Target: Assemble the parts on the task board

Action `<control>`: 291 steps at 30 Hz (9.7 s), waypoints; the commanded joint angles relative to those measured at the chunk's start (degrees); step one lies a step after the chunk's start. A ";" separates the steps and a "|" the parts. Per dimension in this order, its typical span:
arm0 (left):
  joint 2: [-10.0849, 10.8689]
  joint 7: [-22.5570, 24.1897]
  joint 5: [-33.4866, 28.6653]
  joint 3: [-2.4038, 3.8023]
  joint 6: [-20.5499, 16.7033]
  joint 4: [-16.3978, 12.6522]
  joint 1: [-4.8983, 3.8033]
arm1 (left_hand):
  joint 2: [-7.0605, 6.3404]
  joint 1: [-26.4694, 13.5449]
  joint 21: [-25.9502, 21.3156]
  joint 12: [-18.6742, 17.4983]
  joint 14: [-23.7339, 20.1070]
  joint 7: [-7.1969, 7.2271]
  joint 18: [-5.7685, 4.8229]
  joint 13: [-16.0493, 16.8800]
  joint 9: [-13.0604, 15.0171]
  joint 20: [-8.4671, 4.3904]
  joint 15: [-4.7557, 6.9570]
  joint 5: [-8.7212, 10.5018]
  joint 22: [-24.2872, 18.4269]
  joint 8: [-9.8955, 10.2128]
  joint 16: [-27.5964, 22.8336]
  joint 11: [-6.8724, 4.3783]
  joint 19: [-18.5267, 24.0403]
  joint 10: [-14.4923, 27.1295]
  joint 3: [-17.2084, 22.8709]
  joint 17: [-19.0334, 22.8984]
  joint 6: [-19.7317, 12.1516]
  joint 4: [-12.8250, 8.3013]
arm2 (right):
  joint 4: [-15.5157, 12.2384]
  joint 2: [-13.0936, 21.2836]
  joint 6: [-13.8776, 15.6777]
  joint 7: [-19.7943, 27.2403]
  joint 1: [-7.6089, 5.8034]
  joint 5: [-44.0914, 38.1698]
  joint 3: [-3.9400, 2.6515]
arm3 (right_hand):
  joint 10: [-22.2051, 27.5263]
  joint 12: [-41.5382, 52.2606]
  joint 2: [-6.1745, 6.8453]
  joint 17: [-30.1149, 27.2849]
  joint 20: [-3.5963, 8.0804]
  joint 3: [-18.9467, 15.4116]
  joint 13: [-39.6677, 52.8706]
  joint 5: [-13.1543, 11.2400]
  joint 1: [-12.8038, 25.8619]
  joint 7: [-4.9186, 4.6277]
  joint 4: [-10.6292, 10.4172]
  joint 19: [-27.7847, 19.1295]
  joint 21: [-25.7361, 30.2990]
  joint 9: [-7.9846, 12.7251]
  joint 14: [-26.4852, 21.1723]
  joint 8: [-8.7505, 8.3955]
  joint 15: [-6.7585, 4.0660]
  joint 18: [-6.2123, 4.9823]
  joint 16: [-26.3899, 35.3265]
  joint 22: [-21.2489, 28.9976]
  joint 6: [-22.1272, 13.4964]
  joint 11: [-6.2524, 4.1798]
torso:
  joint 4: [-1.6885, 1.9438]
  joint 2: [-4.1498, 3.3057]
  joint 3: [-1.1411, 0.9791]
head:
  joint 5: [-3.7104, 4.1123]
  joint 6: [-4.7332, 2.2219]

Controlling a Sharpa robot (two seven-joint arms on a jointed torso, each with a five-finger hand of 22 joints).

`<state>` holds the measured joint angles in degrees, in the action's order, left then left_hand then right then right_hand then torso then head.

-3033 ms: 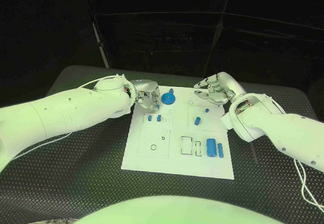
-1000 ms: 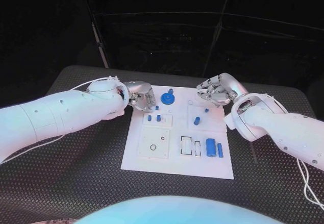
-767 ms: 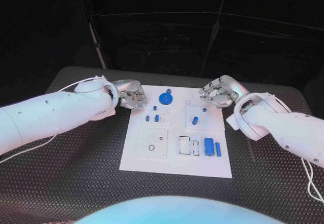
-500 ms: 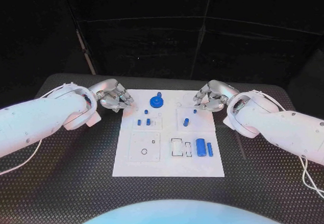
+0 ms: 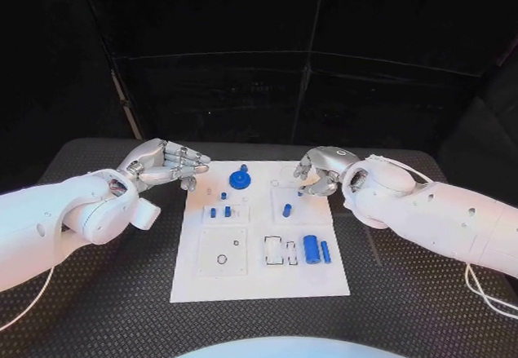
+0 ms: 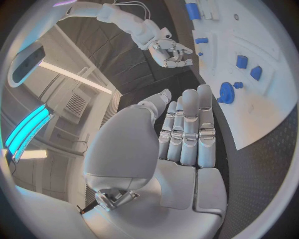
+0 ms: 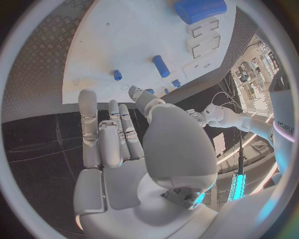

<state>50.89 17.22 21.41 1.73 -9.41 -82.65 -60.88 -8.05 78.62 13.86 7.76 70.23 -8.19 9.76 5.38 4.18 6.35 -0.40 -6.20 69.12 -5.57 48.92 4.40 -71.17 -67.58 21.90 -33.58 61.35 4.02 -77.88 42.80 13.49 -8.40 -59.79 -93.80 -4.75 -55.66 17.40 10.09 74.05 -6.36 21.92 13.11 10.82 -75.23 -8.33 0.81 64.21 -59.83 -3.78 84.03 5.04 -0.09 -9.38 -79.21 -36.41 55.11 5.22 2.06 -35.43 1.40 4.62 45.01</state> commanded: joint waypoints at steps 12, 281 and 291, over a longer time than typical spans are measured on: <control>1.68 5.08 -9.93 0.08 -1.65 -5.18 0.12 | 0.43 -0.40 -0.48 0.35 -0.41 -0.35 0.63 0.15 -0.01 0.00 -0.09 0.28 -0.34 0.30 -0.42 0.54 0.53 0.18 -0.42 0.13 0.19 0.00 | 1.15 -1.82 -8.05 -1.64 0.09 -4.48 0.01 | -2.96 -0.45 -1.84 -0.36 0.14 0.81 -2.67 1.17 -2.88 -0.69 0.55 1.59 -0.60 -0.35 2.45 0.59 0.46 -0.04 0.25 -1.20 2.26 0.06 | -0.12 -0.02 -0.02 | -1.09 0.08; -0.39 4.00 -10.82 0.10 -0.10 -3.92 0.11 | 1.59 0.02 -1.58 1.25 -0.59 -0.89 0.60 0.46 -0.12 0.16 -0.35 0.28 -1.93 0.51 -0.96 0.92 0.14 1.27 -0.58 0.55 0.01 -0.84 | -13.70 1.54 0.72 -4.11 5.35 -4.18 -3.22 | 8.20 -3.52 -0.94 -5.54 -2.22 -11.68 -9.03 2.28 -4.58 1.60 -3.06 -4.44 3.18 0.26 -0.10 -1.63 2.89 -1.22 1.64 5.51 -11.78 2.63 | -0.17 0.19 0.08 | -7.18 4.99; -0.44 4.07 -10.83 0.10 -0.16 -3.73 0.11 | 1.63 0.02 -1.63 1.30 -0.60 -0.87 0.60 0.48 -0.12 0.17 -0.36 0.27 -1.99 0.51 -0.98 0.90 0.14 1.29 -0.60 0.56 0.01 -0.86 | -11.20 1.22 -10.65 -5.75 5.03 -4.12 -3.59 | 10.82 0.84 -1.55 -5.56 -2.51 -17.21 -8.88 0.19 -9.38 2.21 -7.35 -4.42 4.24 0.21 -0.51 -1.55 3.16 -1.30 1.05 6.43 -13.12 2.82 | -0.26 0.13 0.08 | -7.15 4.99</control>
<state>50.52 20.88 10.83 1.76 -10.08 -86.34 -60.70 -6.54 79.05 12.50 8.68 70.03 -8.81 9.68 5.80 4.14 6.36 -0.62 -6.20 67.19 -5.34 48.10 5.23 -71.17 -66.74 21.60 -33.08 61.53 3.06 -89.25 44.14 8.79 -12.86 -54.62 -98.59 -8.26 -44.62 18.02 8.37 68.47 -8.90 4.78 4.16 11.20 -84.20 -6.05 -6.38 59.79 -55.90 -3.50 83.42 3.54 2.98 -10.28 -77.94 -30.05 41.63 8.28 1.82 -35.28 1.51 -2.44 50.00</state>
